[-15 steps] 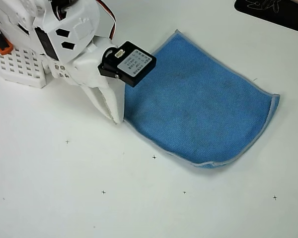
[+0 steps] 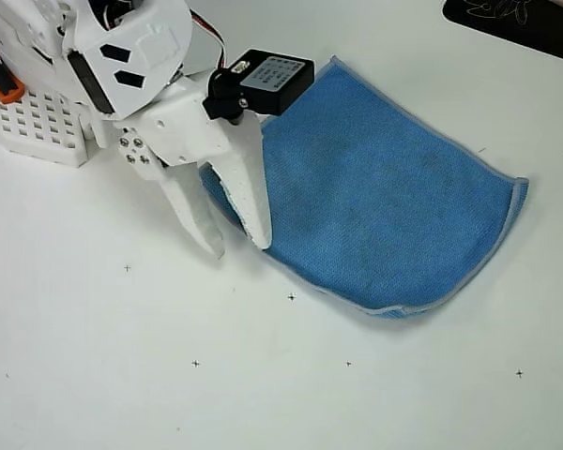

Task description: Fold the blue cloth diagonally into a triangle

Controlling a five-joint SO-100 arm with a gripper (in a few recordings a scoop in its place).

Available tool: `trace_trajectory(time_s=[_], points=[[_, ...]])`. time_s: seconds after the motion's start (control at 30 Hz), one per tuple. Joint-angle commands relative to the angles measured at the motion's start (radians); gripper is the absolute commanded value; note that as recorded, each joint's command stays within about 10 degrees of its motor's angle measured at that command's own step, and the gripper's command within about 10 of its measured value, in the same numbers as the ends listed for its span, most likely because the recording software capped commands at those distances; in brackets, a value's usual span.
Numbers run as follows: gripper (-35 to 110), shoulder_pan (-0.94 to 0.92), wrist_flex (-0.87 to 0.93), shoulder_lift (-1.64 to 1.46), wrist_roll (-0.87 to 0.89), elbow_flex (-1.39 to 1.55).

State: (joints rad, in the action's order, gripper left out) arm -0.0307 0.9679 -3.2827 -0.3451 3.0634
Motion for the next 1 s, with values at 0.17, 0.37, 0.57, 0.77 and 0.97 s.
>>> trace_trajectory(time_s=[0.17,0.37,0.57,0.77,0.97], points=[[34,-0.006,-0.018,-0.028,-0.009,-0.017],[34,-0.006,-0.029,-0.029,0.020,-0.040],[33,0.017,0.006,-0.017,0.084,-0.231],[33,0.049,0.006,0.135,0.247,-0.389],[33,0.115,-0.172,0.169,0.511,-0.276]])
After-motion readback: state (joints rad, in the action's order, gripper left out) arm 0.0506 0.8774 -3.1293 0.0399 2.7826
